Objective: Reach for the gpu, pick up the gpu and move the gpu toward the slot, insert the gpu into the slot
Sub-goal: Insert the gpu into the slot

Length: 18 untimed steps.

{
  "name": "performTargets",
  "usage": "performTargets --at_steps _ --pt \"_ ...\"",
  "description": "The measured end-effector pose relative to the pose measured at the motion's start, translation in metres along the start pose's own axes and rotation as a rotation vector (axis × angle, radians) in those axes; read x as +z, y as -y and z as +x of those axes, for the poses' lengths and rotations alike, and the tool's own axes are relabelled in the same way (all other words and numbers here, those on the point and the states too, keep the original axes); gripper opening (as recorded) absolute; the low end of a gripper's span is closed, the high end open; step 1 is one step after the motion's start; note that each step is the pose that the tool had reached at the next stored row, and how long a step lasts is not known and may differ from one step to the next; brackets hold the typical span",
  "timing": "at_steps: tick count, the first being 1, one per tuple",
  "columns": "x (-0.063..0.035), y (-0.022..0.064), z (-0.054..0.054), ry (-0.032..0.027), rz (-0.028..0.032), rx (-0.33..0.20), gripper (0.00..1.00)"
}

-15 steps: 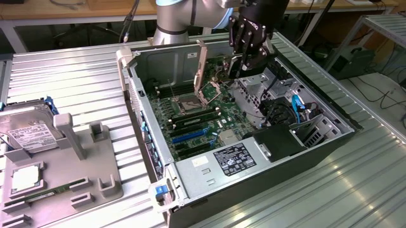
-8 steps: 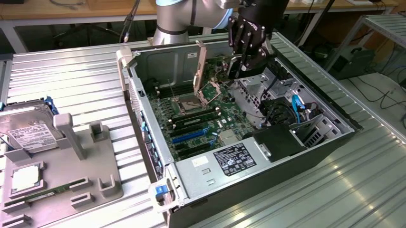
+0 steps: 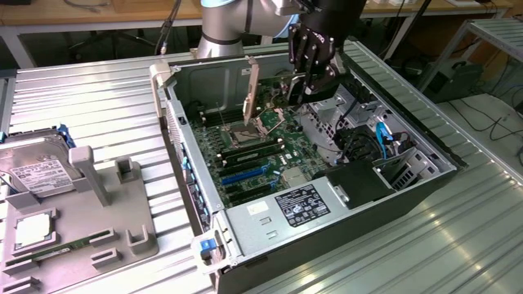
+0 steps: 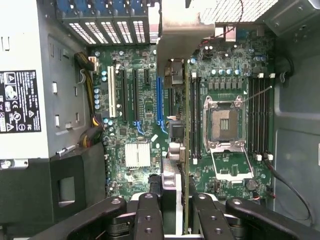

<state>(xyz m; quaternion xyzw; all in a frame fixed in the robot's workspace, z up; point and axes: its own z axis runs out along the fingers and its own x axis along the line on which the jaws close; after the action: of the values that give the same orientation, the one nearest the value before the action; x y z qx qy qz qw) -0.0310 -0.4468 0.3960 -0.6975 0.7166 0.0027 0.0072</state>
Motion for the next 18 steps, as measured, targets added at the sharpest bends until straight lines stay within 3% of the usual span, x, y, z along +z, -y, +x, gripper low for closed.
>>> performTargets --at_steps 10,18 --pt "0.0112 -0.0259 0.000 -0.0010 0.0019 0.000 0.28" --pt "0.0227 -0.0318 -0.001 -0.0008 0.0023 -0.016 0.28"
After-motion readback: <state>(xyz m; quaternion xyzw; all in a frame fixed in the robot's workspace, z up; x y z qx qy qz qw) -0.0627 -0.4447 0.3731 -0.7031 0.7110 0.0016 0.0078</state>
